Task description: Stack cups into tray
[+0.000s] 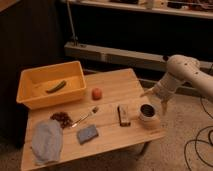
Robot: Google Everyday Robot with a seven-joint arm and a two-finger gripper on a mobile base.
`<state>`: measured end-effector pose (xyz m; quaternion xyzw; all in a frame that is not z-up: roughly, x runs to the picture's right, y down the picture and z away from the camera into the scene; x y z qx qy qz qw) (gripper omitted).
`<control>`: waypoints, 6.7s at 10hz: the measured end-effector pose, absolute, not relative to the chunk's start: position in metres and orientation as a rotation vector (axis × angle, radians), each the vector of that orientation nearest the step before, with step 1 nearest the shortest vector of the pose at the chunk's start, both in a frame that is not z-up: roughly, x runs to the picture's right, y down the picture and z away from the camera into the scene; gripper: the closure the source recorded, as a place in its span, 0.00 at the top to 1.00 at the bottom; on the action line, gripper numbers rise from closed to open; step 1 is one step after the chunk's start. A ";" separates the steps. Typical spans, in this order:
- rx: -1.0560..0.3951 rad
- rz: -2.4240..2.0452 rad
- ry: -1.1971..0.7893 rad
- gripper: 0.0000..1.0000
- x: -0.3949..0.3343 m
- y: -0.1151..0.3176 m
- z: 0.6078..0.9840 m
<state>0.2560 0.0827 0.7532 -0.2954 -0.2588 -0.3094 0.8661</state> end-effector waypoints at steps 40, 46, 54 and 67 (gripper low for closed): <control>-0.688 -0.806 -0.533 0.20 0.237 0.055 0.747; -0.577 -0.985 -0.576 0.20 0.146 -0.021 0.737; -0.450 -1.186 -0.696 0.20 0.035 -0.094 0.716; -0.339 -1.309 -0.837 0.20 -0.097 -0.126 0.712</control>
